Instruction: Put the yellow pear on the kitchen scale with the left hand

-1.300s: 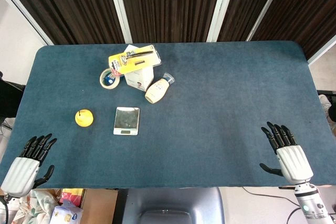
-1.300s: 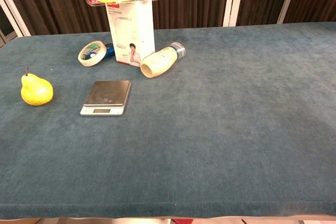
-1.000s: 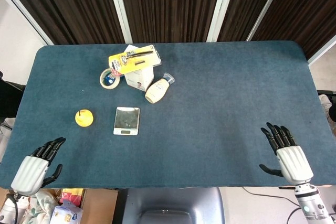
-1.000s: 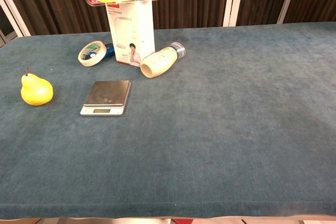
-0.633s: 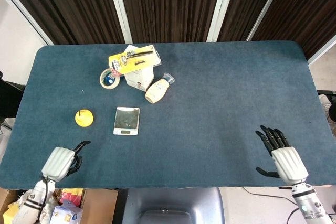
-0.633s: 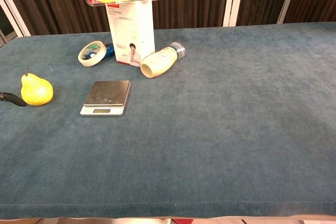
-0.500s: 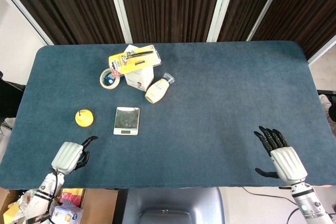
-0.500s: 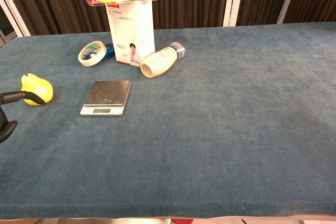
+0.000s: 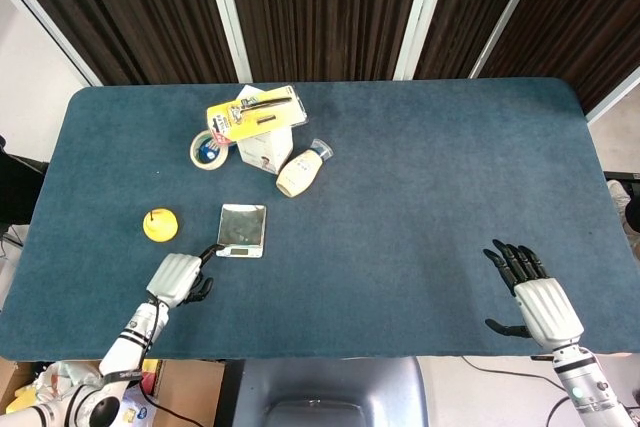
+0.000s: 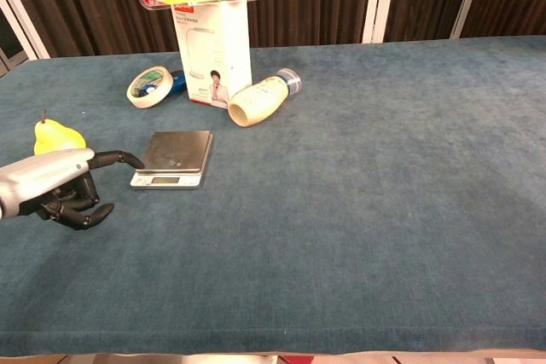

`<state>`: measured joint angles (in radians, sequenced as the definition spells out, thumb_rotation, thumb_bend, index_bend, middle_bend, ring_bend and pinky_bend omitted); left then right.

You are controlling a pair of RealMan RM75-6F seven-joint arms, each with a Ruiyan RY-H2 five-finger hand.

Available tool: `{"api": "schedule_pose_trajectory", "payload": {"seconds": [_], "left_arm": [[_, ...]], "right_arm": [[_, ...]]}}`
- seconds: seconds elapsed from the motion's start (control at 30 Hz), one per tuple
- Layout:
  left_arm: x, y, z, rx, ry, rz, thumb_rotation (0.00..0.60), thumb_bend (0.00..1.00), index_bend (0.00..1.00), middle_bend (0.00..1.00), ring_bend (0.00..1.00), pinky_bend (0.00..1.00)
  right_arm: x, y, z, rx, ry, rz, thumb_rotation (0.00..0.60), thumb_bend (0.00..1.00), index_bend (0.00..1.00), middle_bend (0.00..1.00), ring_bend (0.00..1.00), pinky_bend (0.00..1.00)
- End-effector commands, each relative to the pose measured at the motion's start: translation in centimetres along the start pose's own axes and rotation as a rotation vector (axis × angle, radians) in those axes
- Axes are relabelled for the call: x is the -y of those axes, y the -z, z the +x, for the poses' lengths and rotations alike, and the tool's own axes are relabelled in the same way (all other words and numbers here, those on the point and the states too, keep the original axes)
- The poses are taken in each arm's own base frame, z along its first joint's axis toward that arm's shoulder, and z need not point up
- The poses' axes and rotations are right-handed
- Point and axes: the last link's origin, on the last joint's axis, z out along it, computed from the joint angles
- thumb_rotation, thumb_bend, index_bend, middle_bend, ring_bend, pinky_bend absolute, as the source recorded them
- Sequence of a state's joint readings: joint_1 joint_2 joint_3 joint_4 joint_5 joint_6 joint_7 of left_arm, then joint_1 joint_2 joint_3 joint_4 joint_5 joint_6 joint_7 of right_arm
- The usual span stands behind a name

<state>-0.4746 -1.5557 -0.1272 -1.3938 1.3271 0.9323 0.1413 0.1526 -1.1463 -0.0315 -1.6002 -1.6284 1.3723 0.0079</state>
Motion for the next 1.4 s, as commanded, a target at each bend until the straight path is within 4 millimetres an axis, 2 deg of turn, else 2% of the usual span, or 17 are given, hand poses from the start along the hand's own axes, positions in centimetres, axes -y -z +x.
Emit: {"api": "schedule_pose_trajectory", "payload": {"seconds": [0.03, 0.47, 1.4], "left_arm": [[-0.5, -0.6, 0.0, -0.012, -0.007, -0.006, 0.6, 0.48, 0.17, 1.0, 1.0, 1.0], [-0.3, -0.3, -0.8, -0.008, -0.01, 0.004, 0.6, 0.46, 0.22, 1.0, 1.0, 1.0], [1.1, -0.3, -1.2, 0.009, -0.042, 0.028, 0.6, 0.46, 0.23, 1.0, 1.0, 1.0]], "right_arm": [[0.0, 0.1, 0.1, -0.006, -0.003, 0.0, 0.6, 0.16, 0.0, 0.0, 0.0, 0.0], [0.0, 0.2, 0.2, -0.002, -0.006, 0.004, 0.6, 0.16, 0.0, 0.0, 0.0, 0.0], [0.1, 0.1, 0.0, 0.021, -0.005, 0.002, 0.6, 0.16, 0.0, 0.0, 0.0, 0.0]]}}
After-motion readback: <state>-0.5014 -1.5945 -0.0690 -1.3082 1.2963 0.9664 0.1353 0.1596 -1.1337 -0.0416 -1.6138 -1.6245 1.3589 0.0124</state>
